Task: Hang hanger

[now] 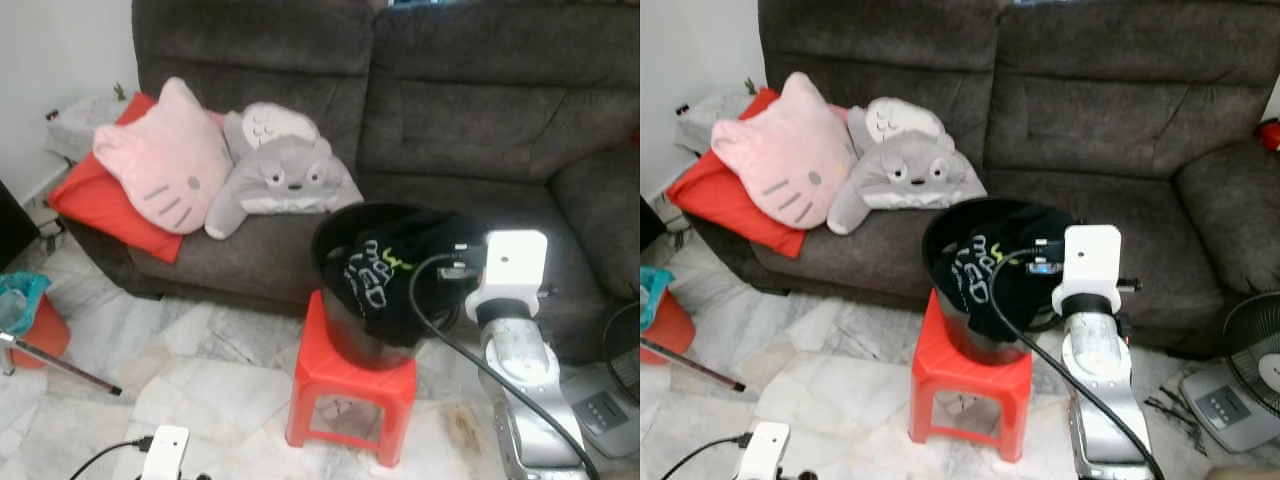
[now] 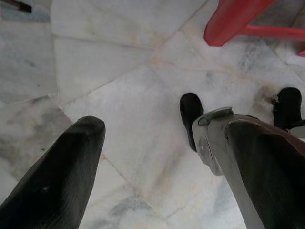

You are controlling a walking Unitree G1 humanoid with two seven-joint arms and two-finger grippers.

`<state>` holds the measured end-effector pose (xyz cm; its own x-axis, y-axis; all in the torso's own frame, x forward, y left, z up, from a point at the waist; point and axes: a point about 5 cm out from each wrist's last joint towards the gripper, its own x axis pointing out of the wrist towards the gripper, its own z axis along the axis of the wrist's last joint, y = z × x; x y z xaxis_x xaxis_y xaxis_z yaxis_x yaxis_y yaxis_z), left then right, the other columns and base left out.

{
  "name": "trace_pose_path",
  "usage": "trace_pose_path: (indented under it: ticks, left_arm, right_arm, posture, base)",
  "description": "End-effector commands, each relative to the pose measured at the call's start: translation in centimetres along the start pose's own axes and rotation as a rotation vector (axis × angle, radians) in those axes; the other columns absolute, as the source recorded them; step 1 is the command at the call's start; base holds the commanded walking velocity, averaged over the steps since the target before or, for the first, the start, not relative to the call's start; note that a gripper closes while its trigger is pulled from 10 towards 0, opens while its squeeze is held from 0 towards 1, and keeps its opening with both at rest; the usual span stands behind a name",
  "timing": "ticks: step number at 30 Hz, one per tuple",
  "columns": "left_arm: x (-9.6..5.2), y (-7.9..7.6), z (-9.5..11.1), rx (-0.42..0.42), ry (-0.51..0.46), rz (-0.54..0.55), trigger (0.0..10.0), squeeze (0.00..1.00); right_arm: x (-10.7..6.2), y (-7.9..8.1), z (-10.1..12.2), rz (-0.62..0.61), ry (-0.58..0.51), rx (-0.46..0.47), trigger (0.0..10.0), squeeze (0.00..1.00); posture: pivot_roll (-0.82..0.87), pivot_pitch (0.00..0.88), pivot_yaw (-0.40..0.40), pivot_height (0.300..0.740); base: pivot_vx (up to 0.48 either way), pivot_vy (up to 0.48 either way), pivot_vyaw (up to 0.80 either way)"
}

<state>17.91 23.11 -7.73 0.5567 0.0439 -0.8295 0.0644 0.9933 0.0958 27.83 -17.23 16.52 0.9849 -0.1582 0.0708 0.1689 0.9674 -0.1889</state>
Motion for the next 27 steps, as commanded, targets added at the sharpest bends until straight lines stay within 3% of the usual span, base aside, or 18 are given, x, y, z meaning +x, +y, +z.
trace_pose_path:
  ticks: [1, 27]
  left_arm:
    - [-0.05, 0.15, -0.22, 0.022, 0.011, 0.001, 10.0, 0.0]
    - [-0.02, 0.09, -0.12, 0.025, 0.009, -0.001, 10.0, 0.0]
  right_arm:
    - [0.19, 0.22, 0.25, 0.004, -0.003, 0.003, 10.0, 0.0]
    - [0.17, 0.59, 0.24, 0.009, -0.001, 0.01, 10.0, 0.0]
  posture:
    - [0.01, 0.0, 0.023, 0.732]
    - [0.01, 0.0, 0.025, 0.732]
  base:
    - [-0.262, 0.0, 0.0]
    - [-0.276, 0.0, 0.0]
